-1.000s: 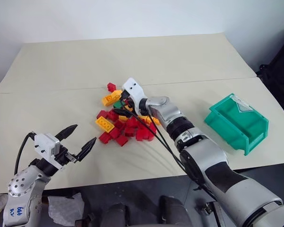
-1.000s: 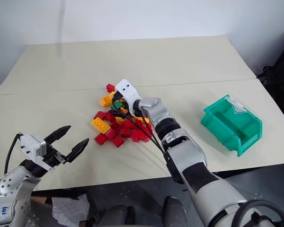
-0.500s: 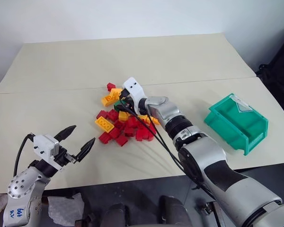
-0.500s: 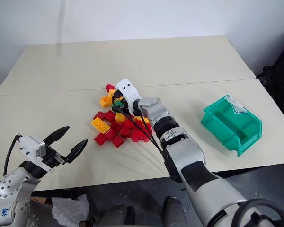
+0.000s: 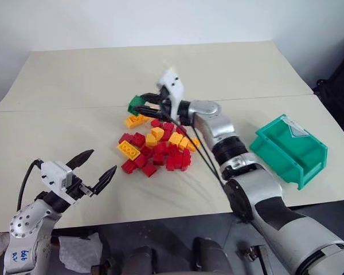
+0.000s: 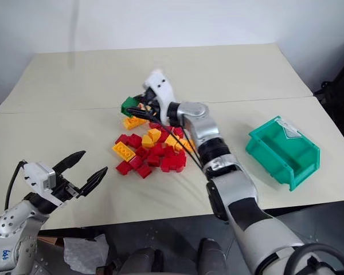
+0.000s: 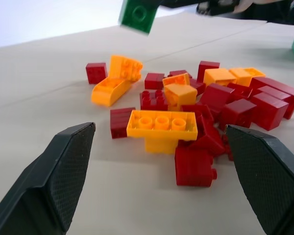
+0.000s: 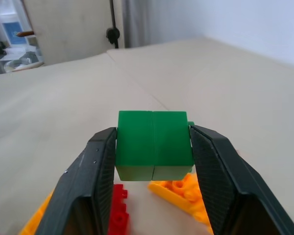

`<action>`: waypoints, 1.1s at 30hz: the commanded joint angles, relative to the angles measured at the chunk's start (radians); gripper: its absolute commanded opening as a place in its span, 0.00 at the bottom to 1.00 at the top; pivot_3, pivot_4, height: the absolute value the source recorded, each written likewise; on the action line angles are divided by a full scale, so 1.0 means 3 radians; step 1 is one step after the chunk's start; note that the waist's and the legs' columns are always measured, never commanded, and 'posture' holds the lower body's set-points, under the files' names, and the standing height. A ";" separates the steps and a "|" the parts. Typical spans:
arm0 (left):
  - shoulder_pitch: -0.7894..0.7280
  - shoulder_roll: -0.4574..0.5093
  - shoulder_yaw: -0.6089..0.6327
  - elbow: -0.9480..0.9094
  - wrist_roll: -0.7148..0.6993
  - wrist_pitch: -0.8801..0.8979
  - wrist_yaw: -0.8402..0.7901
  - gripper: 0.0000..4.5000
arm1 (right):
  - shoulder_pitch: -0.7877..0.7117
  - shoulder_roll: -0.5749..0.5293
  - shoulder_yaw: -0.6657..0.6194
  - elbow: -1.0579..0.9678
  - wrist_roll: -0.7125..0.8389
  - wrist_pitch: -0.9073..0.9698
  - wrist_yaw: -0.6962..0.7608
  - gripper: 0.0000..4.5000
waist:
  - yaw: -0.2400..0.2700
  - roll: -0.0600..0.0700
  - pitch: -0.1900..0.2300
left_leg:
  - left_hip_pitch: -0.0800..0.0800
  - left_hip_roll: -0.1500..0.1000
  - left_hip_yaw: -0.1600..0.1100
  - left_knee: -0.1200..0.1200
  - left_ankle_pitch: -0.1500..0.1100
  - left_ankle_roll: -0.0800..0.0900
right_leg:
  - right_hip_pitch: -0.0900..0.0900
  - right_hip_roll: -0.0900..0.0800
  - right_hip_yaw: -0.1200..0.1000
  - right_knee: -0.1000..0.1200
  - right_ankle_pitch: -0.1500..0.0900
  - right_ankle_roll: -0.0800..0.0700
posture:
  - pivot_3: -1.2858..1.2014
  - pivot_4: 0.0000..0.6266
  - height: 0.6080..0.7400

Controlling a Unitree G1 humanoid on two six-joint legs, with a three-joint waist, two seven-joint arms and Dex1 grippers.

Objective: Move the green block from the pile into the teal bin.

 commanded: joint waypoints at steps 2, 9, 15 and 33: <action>-0.0191 0.0050 -0.0209 -0.0146 -0.0068 0.0044 -0.0142 1.00 | 0.0444 -0.0436 -0.0109 -0.0950 0.0227 0.0127 0.0234 0.48 | 0.0023 0.0000 0.0000 | -0.0001 -0.0001 0.0001 0.0000 0.0000 0.0000 | 0.0000 -0.0001 -0.0001 -0.0001 0.0000 0.0000 | 0.52 0.24 1.00; -0.0714 0.0050 -0.0635 -0.0019 -0.0028 0.0099 -0.0396 1.00 | 0.1690 -0.1387 -0.1083 -0.2501 0.1002 0.0365 0.0210 0.48 | 0.0093 0.0004 0.0003 | -0.0004 -0.0003 0.0015 0.0000 0.0000 0.0000 | 0.0002 -0.0001 -0.0011 -0.0005 0.0000 0.0000 | 0.52 0.24 1.00; -0.1082 0.0002 -0.0937 0.0130 -0.0101 0.0246 -0.0682 1.00 | 0.2545 -0.1901 -0.1738 -0.3449 0.1279 0.0756 -0.0230 0.48 | 0.0101 0.0007 0.0004 | 0.0006 0.0001 0.0047 -0.0002 0.0001 0.0001 | 0.0005 0.0001 -0.0001 -0.0013 0.0000 0.0000 | 0.52 0.24 1.00; -0.1625 -0.0130 -0.1211 0.0515 -0.0119 0.0311 -0.1170 1.00 | 0.3927 -0.2279 -0.2326 -0.3327 0.1038 0.1062 -0.0651 0.48 | 0.0205 0.0006 0.0004 | 0.0009 -0.0006 0.0053 0.0003 0.0008 0.0017 | 0.0026 -0.0002 0.0005 -0.0044 0.0001 0.0001 | 0.52 0.24 1.00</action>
